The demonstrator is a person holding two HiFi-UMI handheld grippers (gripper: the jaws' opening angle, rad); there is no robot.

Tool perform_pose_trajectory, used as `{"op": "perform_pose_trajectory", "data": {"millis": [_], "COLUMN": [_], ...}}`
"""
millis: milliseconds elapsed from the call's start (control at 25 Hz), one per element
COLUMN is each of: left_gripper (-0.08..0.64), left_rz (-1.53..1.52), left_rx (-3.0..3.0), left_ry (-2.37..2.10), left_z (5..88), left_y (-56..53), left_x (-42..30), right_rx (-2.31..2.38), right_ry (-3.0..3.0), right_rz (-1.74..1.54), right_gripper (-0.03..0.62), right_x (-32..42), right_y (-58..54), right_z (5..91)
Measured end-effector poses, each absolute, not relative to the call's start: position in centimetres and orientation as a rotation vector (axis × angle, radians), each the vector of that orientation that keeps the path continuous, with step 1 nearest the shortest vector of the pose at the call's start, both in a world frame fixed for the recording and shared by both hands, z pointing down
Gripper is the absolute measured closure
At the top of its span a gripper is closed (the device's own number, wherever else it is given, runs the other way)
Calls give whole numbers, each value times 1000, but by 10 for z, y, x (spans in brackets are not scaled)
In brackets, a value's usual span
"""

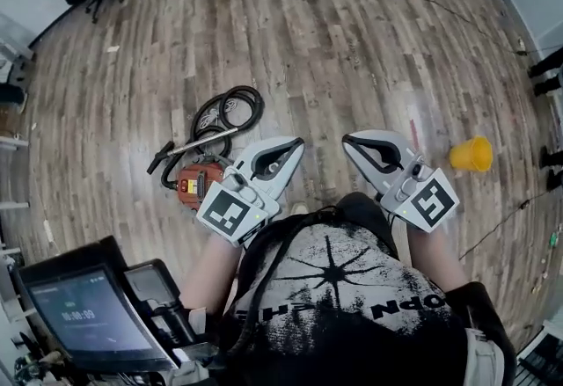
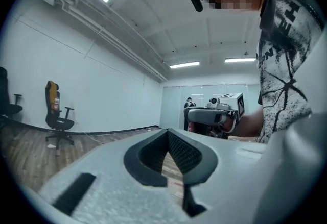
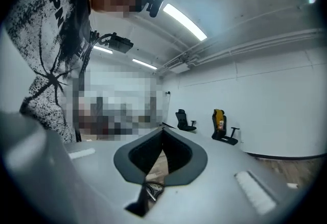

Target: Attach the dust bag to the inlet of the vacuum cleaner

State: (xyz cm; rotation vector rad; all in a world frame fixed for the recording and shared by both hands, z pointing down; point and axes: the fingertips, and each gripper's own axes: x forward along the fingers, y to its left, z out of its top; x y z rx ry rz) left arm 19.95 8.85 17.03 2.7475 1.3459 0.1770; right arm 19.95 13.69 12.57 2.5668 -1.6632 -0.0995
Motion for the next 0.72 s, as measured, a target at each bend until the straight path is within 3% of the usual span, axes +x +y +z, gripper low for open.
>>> {"op": "perform_pose_trajectory", "data": {"millis": [400, 720], "left_gripper": [565, 565], "left_rz": [221, 104], "left_rx": [2969, 2982], "left_ry": [605, -15], "left_z": [190, 185], "left_y": [3, -2], "left_x": [244, 284], "right_rx": [2063, 1611], "right_ry": [-2313, -2673], "right_rz": [-158, -144], "right_gripper": [591, 591], "right_x": [267, 325], "right_y": [33, 28], "right_z": [132, 137]}}
